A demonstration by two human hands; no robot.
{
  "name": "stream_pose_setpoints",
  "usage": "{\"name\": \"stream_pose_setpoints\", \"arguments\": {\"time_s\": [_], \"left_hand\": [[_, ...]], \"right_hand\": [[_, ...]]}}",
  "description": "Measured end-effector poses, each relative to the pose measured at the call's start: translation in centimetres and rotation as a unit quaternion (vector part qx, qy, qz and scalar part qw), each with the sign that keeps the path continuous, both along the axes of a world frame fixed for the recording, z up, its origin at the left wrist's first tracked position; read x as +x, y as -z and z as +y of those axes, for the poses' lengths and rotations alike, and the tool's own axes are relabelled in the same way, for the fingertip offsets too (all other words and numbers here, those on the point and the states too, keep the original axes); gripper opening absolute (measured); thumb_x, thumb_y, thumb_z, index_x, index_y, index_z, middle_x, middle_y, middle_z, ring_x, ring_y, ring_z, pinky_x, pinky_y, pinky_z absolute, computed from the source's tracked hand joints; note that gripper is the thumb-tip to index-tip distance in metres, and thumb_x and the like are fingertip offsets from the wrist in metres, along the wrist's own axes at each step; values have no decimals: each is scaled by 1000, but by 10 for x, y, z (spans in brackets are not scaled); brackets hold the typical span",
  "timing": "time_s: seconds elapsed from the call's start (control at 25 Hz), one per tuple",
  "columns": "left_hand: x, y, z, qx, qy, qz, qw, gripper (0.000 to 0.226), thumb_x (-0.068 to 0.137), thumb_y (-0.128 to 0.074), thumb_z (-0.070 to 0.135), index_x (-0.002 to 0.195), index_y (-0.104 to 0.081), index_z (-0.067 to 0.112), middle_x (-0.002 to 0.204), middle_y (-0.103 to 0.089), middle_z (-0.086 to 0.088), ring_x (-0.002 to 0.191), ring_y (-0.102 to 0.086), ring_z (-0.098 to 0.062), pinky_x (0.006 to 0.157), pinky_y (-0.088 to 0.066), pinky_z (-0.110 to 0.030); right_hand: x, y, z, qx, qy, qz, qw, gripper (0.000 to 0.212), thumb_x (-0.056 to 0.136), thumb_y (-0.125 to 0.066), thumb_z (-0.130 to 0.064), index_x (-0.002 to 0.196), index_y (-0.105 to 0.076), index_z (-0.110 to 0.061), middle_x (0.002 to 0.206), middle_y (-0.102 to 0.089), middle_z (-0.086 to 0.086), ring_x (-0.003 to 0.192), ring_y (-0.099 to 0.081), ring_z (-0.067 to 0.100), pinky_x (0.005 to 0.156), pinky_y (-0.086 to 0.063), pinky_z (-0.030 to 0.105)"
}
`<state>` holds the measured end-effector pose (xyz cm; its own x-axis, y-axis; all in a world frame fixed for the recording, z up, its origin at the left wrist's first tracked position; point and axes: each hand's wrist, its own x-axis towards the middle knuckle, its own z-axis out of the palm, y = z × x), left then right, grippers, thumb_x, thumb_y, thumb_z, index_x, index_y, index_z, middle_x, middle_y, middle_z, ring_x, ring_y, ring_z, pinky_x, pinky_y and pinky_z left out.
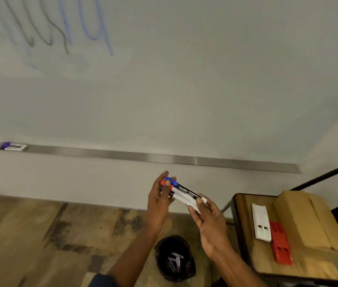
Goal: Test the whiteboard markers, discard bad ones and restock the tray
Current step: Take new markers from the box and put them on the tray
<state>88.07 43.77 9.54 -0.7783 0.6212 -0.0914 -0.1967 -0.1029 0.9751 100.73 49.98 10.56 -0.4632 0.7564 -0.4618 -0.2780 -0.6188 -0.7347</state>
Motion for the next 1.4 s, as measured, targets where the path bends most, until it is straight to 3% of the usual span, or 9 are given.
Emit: {"name": "stream_pose_setpoints", "arguments": {"time_s": [0.28,0.4,0.52,0.68,0.76,0.84,0.92,1.16,1.4], "left_hand": [[-69,19,-126,-53,-130,32,990,25,103,-49,25,124,-60,21,114,-71,-7,102,-72,-18,78,-60,-23],[-100,24,-158,-73,-179,23,981,23,102,-51,25,122,-62,22,111,-73,-2,96,-73,-9,79,-59,-20],[-139,38,-178,-101,-205,3,973,21,100,-56,25,119,-65,22,109,-74,-2,96,-72,-12,80,-60,-22],[-199,58,-198,-128,-239,-48,961,15,98,-59,24,111,-67,23,106,-75,-7,92,-74,-15,78,-61,-24],[-241,65,-204,-133,-244,-59,959,25,90,-66,37,107,-70,20,103,-76,-9,89,-75,-16,76,-61,-23],[-288,74,-205,-146,-236,-66,958,39,84,-67,48,109,-70,19,105,-75,-10,93,-74,-18,76,-61,-23],[-338,82,-202,-158,-234,-85,956,27,95,-61,34,115,-66,17,111,-72,-11,98,-72,-18,80,-60,-22],[-475,84,-220,-144,-259,-150,943,22,100,-57,20,118,-65,14,112,-72,-15,103,-71,-27,94,-59,-39],[-611,89,-245,-162,-277,-142,936,21,100,-57,14,118,-65,8,107,-71,-18,93,-70,-23,73,-60,-21]], "right_hand": [[-117,-3,-89,30,-138,-63,988,25,101,-52,-14,125,-48,-8,108,-67,18,93,-67,28,79,-56,37],[-160,2,-110,55,-177,-87,979,24,104,-45,-21,126,-46,-11,105,-64,14,90,-65,24,76,-54,34],[-206,18,-123,30,-202,-109,973,29,105,-44,-19,130,-47,-3,117,-61,21,88,-62,25,77,-53,36],[-270,45,-129,-26,-248,-127,960,27,99,-55,-8,124,-53,3,120,-62,26,93,-62,33,65,-57,33],[-312,53,-129,-25,-259,-131,957,22,96,-59,-4,117,-55,0,116,-63,26,97,-62,38,58,-61,33],[-358,60,-125,-10,-266,-137,954,21,95,-61,-5,115,-56,-3,113,-64,25,102,-63,42,65,-62,39],[-407,67,-115,-8,-280,-148,949,20,95,-61,-6,114,-57,-3,112,-63,25,105,-63,44,73,-61,41],[-545,72,-118,-4,-333,-131,934,22,93,-64,-4,113,-59,4,111,-66,27,96,-67,39,70,-63,38],[-672,91,-146,18,-345,-117,931,19,94,-64,-8,109,-63,3,108,-69,25,93,-70,33,60,-61,28]]}}
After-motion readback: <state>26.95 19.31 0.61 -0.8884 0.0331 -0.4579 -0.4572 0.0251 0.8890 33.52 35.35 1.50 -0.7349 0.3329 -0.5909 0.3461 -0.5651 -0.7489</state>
